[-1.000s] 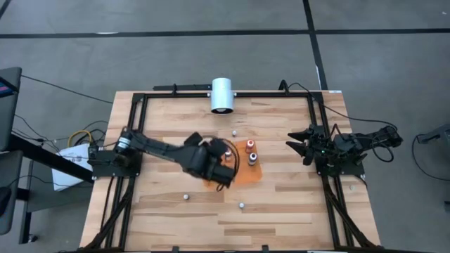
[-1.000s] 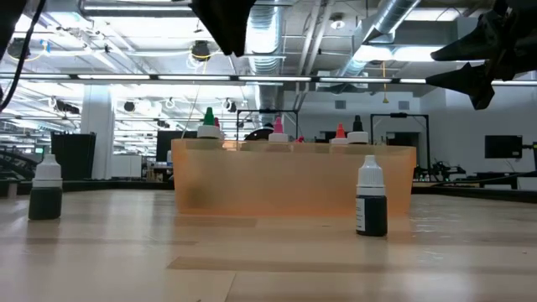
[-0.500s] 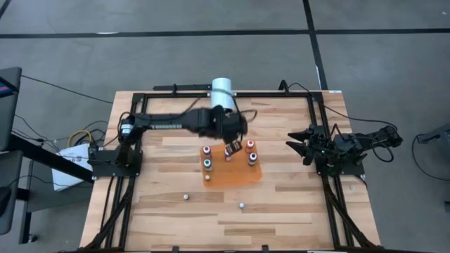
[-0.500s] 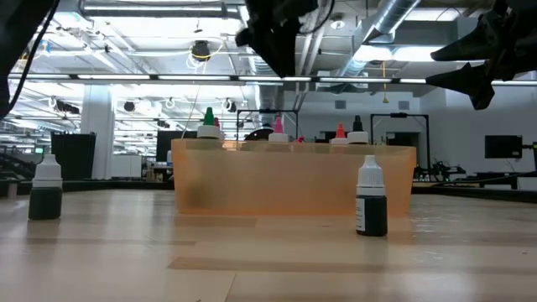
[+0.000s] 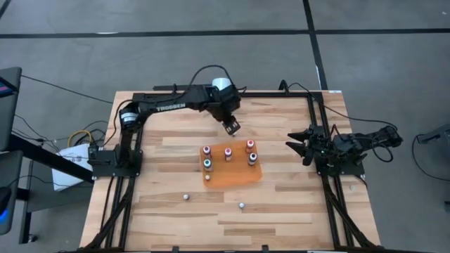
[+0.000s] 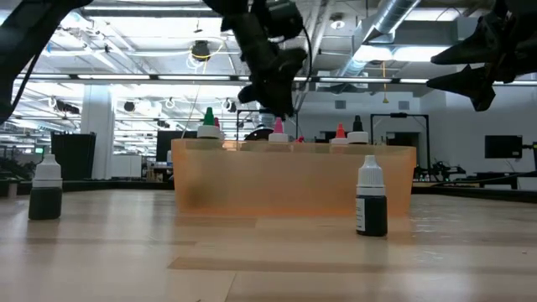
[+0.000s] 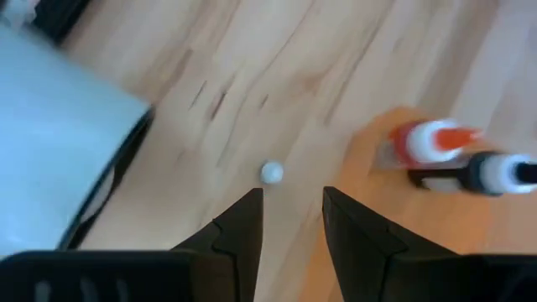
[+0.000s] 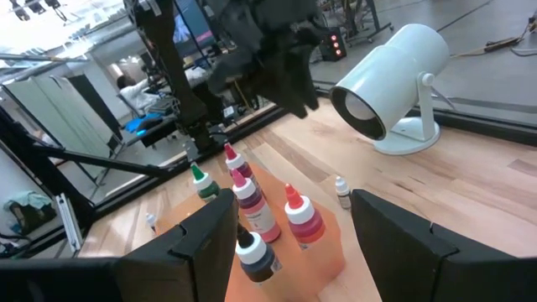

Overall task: Pick & Place food coloring
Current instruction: Put the small brown food coloring bottle into the orange container

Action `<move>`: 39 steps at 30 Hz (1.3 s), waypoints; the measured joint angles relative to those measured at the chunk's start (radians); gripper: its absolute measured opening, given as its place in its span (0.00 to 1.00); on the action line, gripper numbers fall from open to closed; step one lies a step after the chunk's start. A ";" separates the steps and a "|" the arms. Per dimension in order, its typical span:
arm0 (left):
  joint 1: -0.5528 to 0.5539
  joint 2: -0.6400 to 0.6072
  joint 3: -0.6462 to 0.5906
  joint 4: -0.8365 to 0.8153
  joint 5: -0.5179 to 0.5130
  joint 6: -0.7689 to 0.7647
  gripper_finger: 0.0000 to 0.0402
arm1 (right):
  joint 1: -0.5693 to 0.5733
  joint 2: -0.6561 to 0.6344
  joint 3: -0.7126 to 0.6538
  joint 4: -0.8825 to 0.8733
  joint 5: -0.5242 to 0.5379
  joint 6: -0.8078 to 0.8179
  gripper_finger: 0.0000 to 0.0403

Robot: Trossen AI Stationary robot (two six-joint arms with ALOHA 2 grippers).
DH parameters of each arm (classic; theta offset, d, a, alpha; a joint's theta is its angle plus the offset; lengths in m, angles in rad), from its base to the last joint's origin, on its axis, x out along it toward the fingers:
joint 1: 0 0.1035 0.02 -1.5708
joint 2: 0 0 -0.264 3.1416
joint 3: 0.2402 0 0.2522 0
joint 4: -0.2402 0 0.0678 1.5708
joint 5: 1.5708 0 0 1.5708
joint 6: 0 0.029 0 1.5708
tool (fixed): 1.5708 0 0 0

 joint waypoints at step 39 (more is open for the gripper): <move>-0.068 0.127 -0.078 0.168 -0.160 -0.128 0.29 | 0.000 0.000 0.000 0.001 0.002 0.000 0.55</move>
